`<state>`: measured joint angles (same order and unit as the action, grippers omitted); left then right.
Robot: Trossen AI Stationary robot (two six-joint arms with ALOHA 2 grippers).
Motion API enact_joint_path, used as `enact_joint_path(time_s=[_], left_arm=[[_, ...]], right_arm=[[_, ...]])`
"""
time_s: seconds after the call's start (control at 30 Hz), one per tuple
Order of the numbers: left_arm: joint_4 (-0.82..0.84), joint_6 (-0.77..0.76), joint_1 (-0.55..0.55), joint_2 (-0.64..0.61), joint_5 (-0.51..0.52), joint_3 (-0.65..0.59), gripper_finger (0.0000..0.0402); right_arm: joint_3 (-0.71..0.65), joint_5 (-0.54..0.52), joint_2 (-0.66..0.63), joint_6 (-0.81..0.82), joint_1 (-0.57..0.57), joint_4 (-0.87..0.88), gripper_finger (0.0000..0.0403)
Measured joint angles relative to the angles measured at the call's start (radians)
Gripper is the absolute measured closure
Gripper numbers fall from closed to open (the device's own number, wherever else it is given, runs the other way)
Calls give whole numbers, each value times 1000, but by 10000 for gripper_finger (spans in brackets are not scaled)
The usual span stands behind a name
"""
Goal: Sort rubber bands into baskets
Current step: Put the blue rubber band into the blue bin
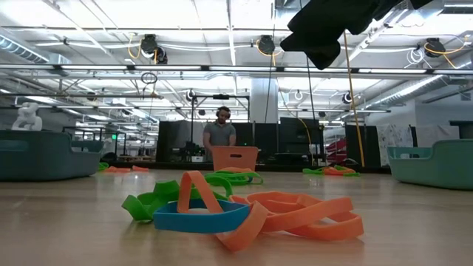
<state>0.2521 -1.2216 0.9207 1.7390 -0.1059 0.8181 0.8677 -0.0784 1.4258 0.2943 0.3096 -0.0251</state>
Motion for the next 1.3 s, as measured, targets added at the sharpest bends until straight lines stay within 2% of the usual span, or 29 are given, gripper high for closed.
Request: enact_joint_path(time_s=[0.23,0.5,0.73,0.97,1.3], left_arm=[[-16,5,2,6,-5,0,278],[9,32,-9,8,-2,-2,391],[30,119,-26,-52,32,4,398],[168,145,-64,-214,219,4,400],[472,157,-169,-474,607,6,401]], right_arm=[[0,0,0,0,0,0,261],[0,0,0,0,0,0,261],[0,0,0,0,0,-1,261],[0,0,0,-2,0,-9,261],[0,-3,0,-15,0,-8,261]])
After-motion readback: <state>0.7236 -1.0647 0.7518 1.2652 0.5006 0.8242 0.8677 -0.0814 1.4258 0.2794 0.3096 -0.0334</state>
